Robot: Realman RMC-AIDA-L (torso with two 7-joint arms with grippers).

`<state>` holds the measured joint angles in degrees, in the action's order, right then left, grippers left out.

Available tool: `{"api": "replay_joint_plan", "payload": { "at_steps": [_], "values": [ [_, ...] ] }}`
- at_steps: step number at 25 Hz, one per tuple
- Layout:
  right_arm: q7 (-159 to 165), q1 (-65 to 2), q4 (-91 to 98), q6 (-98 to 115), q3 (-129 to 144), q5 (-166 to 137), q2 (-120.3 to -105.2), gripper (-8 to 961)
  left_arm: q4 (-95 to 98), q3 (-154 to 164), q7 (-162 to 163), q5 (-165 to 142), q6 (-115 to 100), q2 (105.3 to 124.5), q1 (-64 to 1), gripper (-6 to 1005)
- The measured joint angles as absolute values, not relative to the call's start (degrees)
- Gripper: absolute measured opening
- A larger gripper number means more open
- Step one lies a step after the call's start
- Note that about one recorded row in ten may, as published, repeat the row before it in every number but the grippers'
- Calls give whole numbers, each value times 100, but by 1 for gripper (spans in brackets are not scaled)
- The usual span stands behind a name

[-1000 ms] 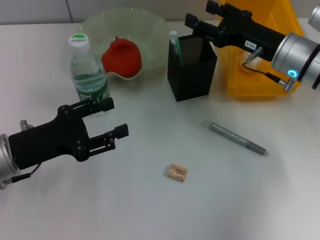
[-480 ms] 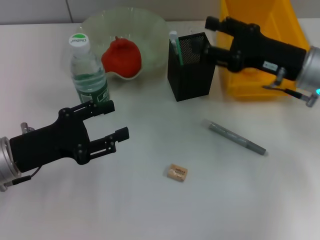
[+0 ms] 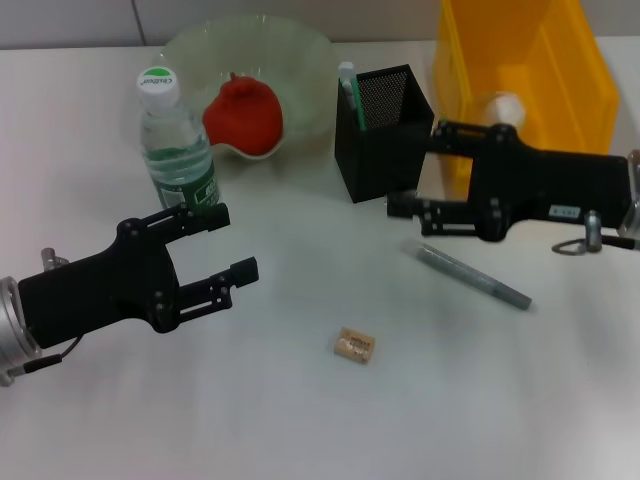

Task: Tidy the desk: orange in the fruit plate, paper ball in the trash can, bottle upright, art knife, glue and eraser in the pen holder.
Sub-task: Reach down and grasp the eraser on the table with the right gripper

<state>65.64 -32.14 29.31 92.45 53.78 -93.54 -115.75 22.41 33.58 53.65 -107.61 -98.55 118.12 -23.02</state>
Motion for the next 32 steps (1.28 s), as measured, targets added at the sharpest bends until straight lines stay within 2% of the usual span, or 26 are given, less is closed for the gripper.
{"api": "replay_joint_plan", "payload": {
  "at_steps": [7,29,32],
  "values": [
    [6754,-3254,3161,9622,5378,-10092,-11493,765,2244,3391,5402,-10803,-9938,11805,-2317,725],
    [7329,-3457,3535,9824,5441,-10966,-11487,763,2282,3696,5414,-10875,-9967,11791,-2311,726],
    [7736,-3556,3895,9916,5441,-11356,-11525,763,2287,3738,5414,-10875,-9967,11784,-2307,726]
  ]
}}
